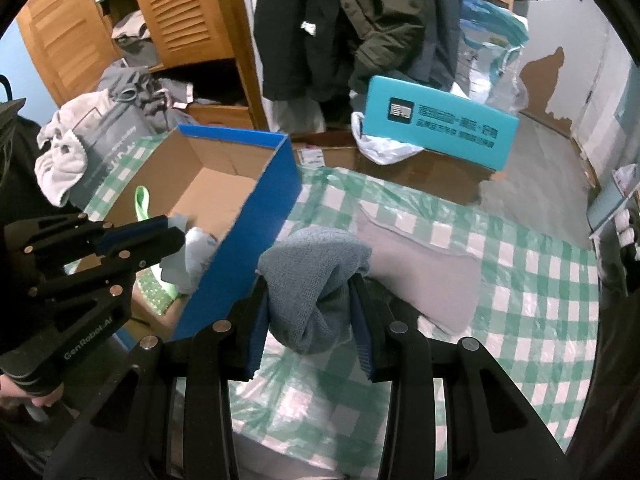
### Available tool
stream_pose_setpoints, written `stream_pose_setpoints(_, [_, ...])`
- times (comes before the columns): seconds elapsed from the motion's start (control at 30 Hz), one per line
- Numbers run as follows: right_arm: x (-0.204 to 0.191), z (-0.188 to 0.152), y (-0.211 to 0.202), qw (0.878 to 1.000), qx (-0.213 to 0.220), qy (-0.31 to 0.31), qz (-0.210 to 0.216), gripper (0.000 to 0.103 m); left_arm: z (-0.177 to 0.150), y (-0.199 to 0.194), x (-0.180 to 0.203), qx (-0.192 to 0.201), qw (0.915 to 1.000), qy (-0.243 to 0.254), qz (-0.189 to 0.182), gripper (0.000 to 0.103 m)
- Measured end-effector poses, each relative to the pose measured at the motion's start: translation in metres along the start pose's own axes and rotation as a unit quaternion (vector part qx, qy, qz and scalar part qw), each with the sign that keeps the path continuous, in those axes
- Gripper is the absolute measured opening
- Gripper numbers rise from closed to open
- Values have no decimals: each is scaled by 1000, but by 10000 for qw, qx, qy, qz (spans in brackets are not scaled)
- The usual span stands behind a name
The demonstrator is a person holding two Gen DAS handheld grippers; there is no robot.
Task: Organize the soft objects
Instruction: 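Carry the grey rolled sock with the right gripper over the box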
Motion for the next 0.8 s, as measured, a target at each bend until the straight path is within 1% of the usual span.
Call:
stream_pose_setpoints(0.07, [-6,2,1,10000,-2,-37,26,37,-1,-2,-5,9,10000,-10,49,9])
stream_pose_setpoints(0.23, [-25,10,3,9998,-2,-158,121,37,-5,-8,-20,35,9999,-115,32,9])
stream_pose_setpoints(0.37, [-39,16,5,9995,3,-248,181,37,-10,-10,-33,25,9998,-156,121,9])
stream_pose_setpoints(0.8, [-83,29,24,9978,-174,-544,339,37,-23,-11,-85,-14,9975,-682,187,9])
Point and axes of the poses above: each gripper's, at about its wrist camera, not at the fingertips, and y roughly the way its jaws point, x to its right, z to its top, the point moved 6 cm from there along y, roughly the way its jaws point, and after that the axes turned 15 degrees about -z, right-handed, at the moved point
